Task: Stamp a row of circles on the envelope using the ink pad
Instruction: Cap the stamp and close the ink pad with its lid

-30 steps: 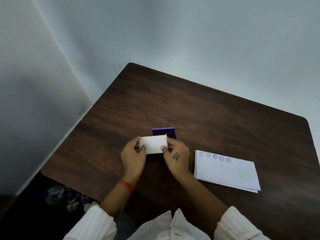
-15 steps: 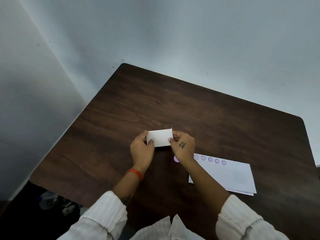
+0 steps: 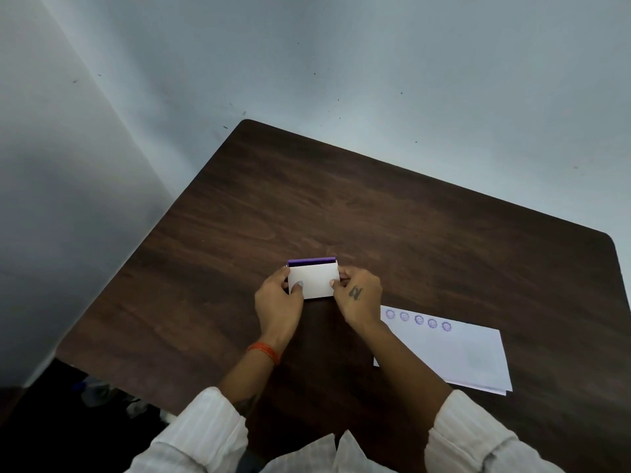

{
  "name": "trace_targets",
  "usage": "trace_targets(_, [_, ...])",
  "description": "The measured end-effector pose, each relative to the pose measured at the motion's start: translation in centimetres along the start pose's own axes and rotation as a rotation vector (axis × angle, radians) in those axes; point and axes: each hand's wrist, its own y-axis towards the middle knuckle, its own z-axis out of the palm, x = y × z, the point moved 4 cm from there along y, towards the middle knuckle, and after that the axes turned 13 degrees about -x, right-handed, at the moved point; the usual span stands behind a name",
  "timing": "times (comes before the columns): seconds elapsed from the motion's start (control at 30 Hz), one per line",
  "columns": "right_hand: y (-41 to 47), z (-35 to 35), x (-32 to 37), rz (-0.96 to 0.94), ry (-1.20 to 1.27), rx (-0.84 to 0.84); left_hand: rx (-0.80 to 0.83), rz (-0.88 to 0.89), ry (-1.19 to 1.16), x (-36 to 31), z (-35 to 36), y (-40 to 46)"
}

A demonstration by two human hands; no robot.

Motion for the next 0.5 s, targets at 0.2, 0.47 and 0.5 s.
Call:
trace_targets(0.2, [0.22, -0.15, 0.37, 0.004, -0.037, 0.011, 0.019, -0.004, 0.011, 0.05, 0.14, 0.27])
trace_targets(0.47, [0.28, -0.10, 0.44, 0.019, -0.054, 0.008, 0.061, 0.006, 0.031, 0.42, 0.38, 0.86])
trace_targets(0.5, [0.32, -0.09, 0.46, 0.023, -0.054, 0.009, 0.065, 0.011, 0.033, 0.48, 0.39, 0.96])
